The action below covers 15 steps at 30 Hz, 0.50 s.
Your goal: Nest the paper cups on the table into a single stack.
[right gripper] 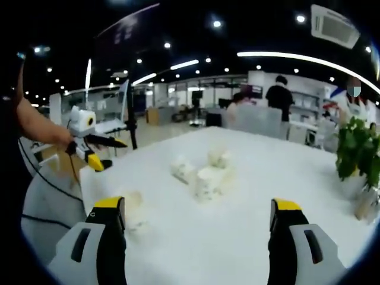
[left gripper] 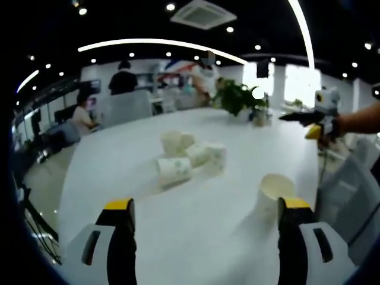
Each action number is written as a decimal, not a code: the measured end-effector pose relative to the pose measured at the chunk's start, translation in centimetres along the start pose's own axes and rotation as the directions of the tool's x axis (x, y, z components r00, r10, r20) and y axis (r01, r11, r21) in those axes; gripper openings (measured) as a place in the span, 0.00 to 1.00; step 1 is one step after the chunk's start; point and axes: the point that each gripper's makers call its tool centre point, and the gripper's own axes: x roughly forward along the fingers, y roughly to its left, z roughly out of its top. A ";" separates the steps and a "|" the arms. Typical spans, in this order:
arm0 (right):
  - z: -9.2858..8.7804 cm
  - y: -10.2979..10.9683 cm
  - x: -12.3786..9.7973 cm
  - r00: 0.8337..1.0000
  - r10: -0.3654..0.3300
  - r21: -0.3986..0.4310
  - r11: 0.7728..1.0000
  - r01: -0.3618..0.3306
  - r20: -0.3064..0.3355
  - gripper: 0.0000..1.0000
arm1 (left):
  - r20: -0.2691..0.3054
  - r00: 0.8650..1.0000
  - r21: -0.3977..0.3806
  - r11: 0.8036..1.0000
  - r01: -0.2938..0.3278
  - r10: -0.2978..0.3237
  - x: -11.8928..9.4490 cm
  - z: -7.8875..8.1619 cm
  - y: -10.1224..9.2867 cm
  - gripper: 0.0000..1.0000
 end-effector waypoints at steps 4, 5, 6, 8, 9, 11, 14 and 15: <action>0.9 0.0 1.1 0.993 0.086 -0.035 0.995 -0.089 -0.078 0.98 | -0.020 1.000 0.027 1.000 -0.004 0.004 -0.5 -0.3 -0.1 0.99; 1.0 0.0 1.4 0.987 0.104 -0.053 0.992 -0.111 -0.119 0.98 | -0.022 1.000 0.029 1.000 -0.004 0.004 -0.6 -0.3 -0.1 0.99; 1.4 -0.1 1.7 0.986 0.116 -0.069 0.990 -0.125 -0.122 0.98 | -0.025 1.000 0.028 1.000 -0.005 0.005 -0.7 -0.4 -0.1 0.99; 2.5 0.0 2.2 0.982 0.143 -0.076 0.985 -0.153 -0.124 0.98 | -0.023 1.000 0.014 1.000 -0.006 0.007 -1.1 -0.3 -0.1 0.99; 2.8 0.2 2.3 0.972 0.170 -0.085 0.979 -0.185 -0.164 0.97 | -0.020 1.000 0.011 1.000 -0.009 0.009 -1.2 -0.3 0.0 0.99; 4.0 0.0 3.0 0.966 0.172 -0.146 0.968 -0.202 -0.194 0.97 | -0.016 1.000 0.006 1.000 -0.016 0.016 -1.4 -0.3 0.1 0.99; 6.0 0.1 4.0 0.955 0.211 -0.169 0.954 -0.248 -0.207 0.98 | -0.015 1.000 -0.003 1.000 -0.023 0.023 -1.7 -0.3 0.3 0.99; 6.8 0.2 4.3 0.949 0.226 -0.185 0.946 -0.267 -0.218 0.98 | -0.015 1.000 -0.006 1.000 -0.024 0.024 -1.8 -0.3 0.3 0.99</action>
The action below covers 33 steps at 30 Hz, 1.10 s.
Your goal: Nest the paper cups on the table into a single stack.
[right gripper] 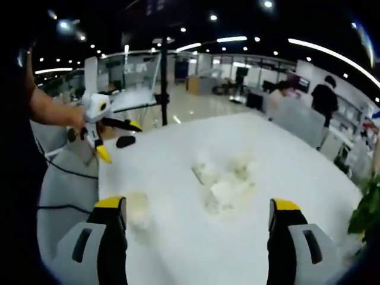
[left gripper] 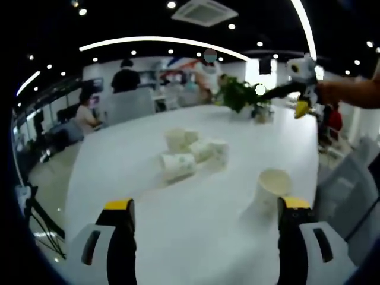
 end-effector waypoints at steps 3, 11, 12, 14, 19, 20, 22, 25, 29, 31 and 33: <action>1.3 -0.3 0.6 0.998 0.052 -0.057 0.997 -0.055 -0.044 0.98 | 0.000 1.000 -0.010 1.000 -0.005 0.005 -0.2 -0.1 0.2 0.99; 3.2 -1.1 3.2 0.964 0.156 -0.194 0.960 -0.199 -0.216 0.98 | -0.009 1.000 -0.005 1.000 -0.026 0.026 -0.6 0.0 0.8 0.99; 3.5 -1.2 3.5 0.960 0.164 -0.201 0.957 -0.211 -0.227 0.98 | -0.008 1.000 -0.005 1.000 -0.024 0.024 -0.5 0.1 0.8 0.99; 4.3 -1.6 4.6 0.957 0.170 -0.207 0.953 -0.220 -0.236 0.97 | -0.009 1.000 0.006 1.000 -0.024 0.024 -0.5 0.2 1.0 0.99; 5.6 -1.8 7.1 0.939 0.202 -0.230 0.935 -0.270 -0.280 0.96 | -0.013 1.000 0.027 1.000 -0.016 0.016 -0.4 0.4 1.2 0.99; 5.8 -1.8 7.6 0.936 0.207 -0.233 0.932 -0.278 -0.286 0.96 | -0.013 1.000 0.027 0.999 -0.017 0.017 -0.4 0.4 1.3 0.99; 6.2 -1.7 8.7 0.928 0.222 -0.234 0.926 -0.297 -0.300 0.96 | -0.007 0.999 0.042 0.998 -0.045 0.046 -0.5 0.4 2.0 0.99; 6.6 -1.5 10.5 0.915 0.248 -0.236 0.914 -0.330 -0.319 0.95 | -0.005 0.999 0.007 0.999 -0.041 0.041 -0.8 0.3 2.3 0.99; 6.6 -1.4 12.9 0.882 0.280 -0.231 0.894 -0.383 -0.378 0.95 | -0.012 0.999 -0.003 0.999 -0.053 0.052 -1.3 -0.3 2.8 0.99; 6.5 -1.3 13.9 0.866 0.295 -0.213 0.890 -0.403 -0.404 0.96 | -0.017 0.998 -0.012 0.998 -0.059 0.059 -1.4 -0.7 2.9 0.99; 6.5 -1.2 15.0 0.842 0.299 -0.209 0.881 -0.424 -0.448 0.95 | -0.018 0.998 -0.020 0.998 -0.063 0.062 -1.5 -0.8 2.8 0.99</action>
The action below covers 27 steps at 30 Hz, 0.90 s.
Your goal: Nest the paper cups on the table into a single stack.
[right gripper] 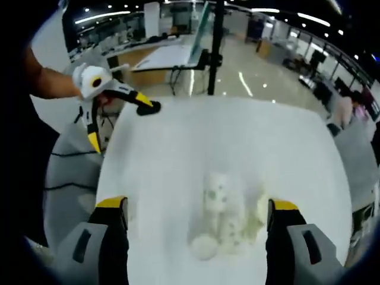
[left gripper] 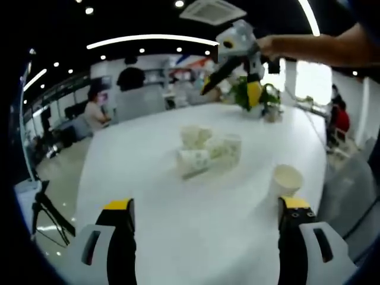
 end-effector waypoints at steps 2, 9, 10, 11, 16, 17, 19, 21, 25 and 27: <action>0.4 -0.2 0.8 1.000 0.024 -0.003 1.000 -0.024 -0.019 0.95 | 0.002 1.000 -0.011 1.000 -0.003 0.003 -0.1 -0.2 -0.1 0.99; 0.7 -2.5 5.7 0.999 0.039 0.035 0.999 -0.038 -0.031 0.86 | 0.019 1.000 -0.061 0.998 -0.006 0.007 -0.5 -0.8 -0.6 0.99; 0.6 -2.6 5.9 0.999 0.039 0.036 0.999 -0.038 -0.032 0.85 | 0.021 1.000 -0.063 0.998 -0.006 0.008 -0.5 -0.8 -0.6 0.99; 0.3 -2.7 6.8 0.998 0.051 0.053 0.997 -0.049 -0.042 0.84 | 0.023 1.000 -0.067 0.998 -0.007 0.008 -0.5 -1.0 -0.7 0.99; -1.3 -2.5 9.2 0.989 0.085 0.043 0.996 -0.081 -0.119 0.82 | 0.013 1.000 -0.080 0.997 -0.007 0.008 -0.5 -1.8 -0.8 0.99; -1.3 -2.6 9.6 0.989 0.082 0.040 0.996 -0.078 -0.122 0.82 | 0.013 1.000 -0.092 0.996 -0.009 0.010 -0.4 -1.9 -0.8 0.99; -1.0 -3.1 10.4 0.991 0.074 0.054 0.996 -0.068 -0.115 0.80 | 0.024 1.000 -0.148 0.989 0.001 0.003 -0.3 -2.1 -1.5 0.99; -1.2 -3.6 11.4 0.990 0.076 0.099 0.993 -0.064 -0.121 0.77 | 0.022 1.000 -0.134 0.991 -0.005 0.008 -0.2 -2.4 -1.8 0.99; -1.5 -4.0 13.3 0.987 0.081 0.104 0.992 -0.066 -0.140 0.71 | 0.010 1.000 -0.130 0.991 -0.008 0.010 -0.2 -2.7 -1.9 0.99; -1.6 -4.4 14.2 0.987 0.085 0.119 0.990 -0.069 -0.139 0.65 | -0.004 1.000 -0.116 0.993 -0.012 0.012 -0.3 -2.9 -1.9 0.99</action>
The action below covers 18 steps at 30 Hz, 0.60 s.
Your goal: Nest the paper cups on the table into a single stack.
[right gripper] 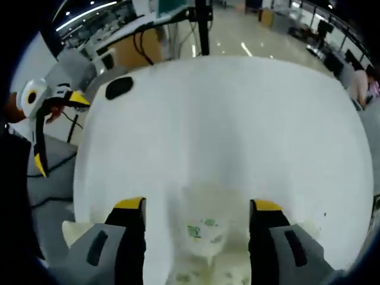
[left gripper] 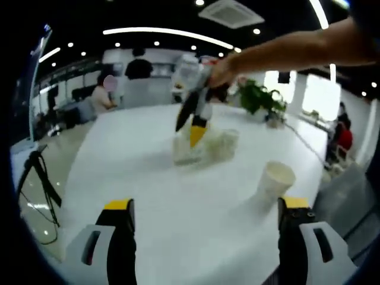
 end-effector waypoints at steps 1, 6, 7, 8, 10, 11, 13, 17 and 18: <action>-0.1 -0.2 0.3 1.000 -0.001 0.005 1.000 0.001 -0.005 0.64 | -0.006 1.000 0.007 1.000 0.001 -0.001 -0.1 -0.1 0.0 0.99; -0.5 0.3 1.9 0.999 0.006 0.002 1.000 -0.006 -0.047 0.63 | 0.001 1.000 0.001 1.000 -0.009 0.009 -0.5 0.0 0.3 0.99; -0.7 0.4 2.1 0.998 0.010 0.001 1.000 -0.010 -0.061 0.62 | 0.002 1.000 0.000 1.000 -0.012 0.012 -0.6 -0.1 0.3 0.99; -1.0 0.4 2.2 0.997 0.012 0.005 1.000 -0.012 -0.077 0.61 | 0.002 1.000 -0.003 1.000 -0.016 0.016 -0.7 -0.2 0.5 0.99; -1.4 0.2 2.7 0.996 0.012 0.005 1.000 -0.012 -0.093 0.61 | 0.003 1.000 -0.006 1.000 -0.027 0.028 -1.0 -0.3 0.7 0.99; -1.5 -0.1 2.8 0.995 0.004 0.002 1.000 -0.004 -0.098 0.61 | 0.007 0.999 -0.005 0.999 -0.031 0.031 -1.1 -0.3 0.8 0.98; -1.5 -0.5 3.0 0.995 -0.010 0.012 1.000 0.012 -0.102 0.59 | 0.011 0.999 -0.007 0.999 -0.033 0.033 -1.2 -0.3 0.8 0.97; -1.9 -0.9 3.5 0.992 -0.014 0.023 1.000 0.017 -0.124 0.53 | 0.011 0.999 -0.009 0.999 -0.037 0.037 -1.3 -0.5 0.9 0.97; -1.9 -0.7 3.5 0.992 -0.015 0.024 1.000 0.018 -0.128 0.52 | 0.010 0.999 -0.011 0.999 -0.037 0.037 -1.3 -0.6 0.9 0.97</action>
